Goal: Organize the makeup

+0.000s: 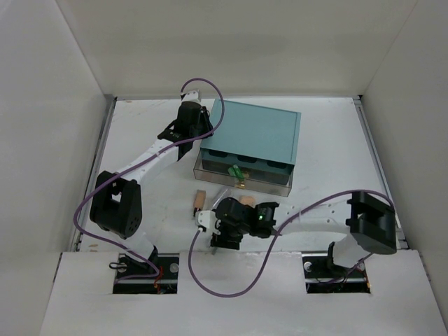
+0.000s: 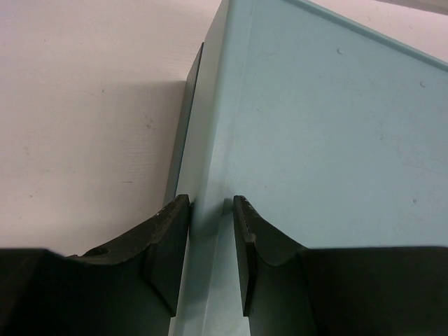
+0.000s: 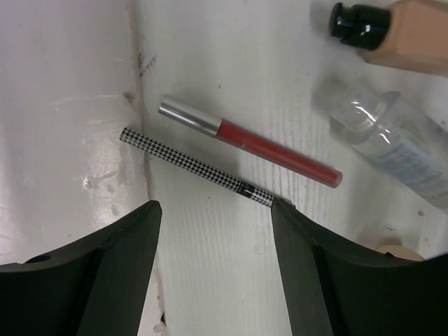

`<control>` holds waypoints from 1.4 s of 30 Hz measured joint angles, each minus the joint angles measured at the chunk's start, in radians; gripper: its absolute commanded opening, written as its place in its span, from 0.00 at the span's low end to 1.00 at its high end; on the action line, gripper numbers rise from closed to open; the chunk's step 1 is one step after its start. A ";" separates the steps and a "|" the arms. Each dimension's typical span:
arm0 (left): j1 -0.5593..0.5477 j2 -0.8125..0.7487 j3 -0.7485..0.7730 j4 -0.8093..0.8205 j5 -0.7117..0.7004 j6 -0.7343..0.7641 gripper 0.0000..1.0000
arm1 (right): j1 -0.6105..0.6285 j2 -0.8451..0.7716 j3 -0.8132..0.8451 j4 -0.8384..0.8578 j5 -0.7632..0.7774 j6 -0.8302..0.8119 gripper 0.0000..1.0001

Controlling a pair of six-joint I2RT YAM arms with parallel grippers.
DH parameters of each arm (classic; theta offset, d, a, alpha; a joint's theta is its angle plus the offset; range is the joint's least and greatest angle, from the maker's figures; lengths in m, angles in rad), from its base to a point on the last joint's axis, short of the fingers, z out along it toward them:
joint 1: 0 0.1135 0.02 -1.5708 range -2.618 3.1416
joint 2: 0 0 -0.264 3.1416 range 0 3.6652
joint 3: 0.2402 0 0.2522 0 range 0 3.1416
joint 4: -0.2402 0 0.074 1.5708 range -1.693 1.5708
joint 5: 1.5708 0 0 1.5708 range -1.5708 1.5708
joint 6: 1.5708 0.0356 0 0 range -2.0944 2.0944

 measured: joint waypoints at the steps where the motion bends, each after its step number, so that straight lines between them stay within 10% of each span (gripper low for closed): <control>1: 0.000 0.000 0.000 0.000 0.000 0.000 0.28 | 0.002 0.021 0.001 0.003 0.001 -0.009 0.71; 12: 0.000 0.000 0.000 -0.001 -0.002 0.000 0.28 | 0.007 0.172 0.044 0.043 0.027 -0.055 0.68; 33: 0.002 0.000 0.000 -0.002 0.003 0.000 0.28 | -0.010 0.206 0.064 0.055 -0.096 0.019 0.06; 42: 0.002 0.000 0.000 -0.002 0.003 0.000 0.28 | -0.029 -0.168 0.006 0.039 0.008 0.047 0.01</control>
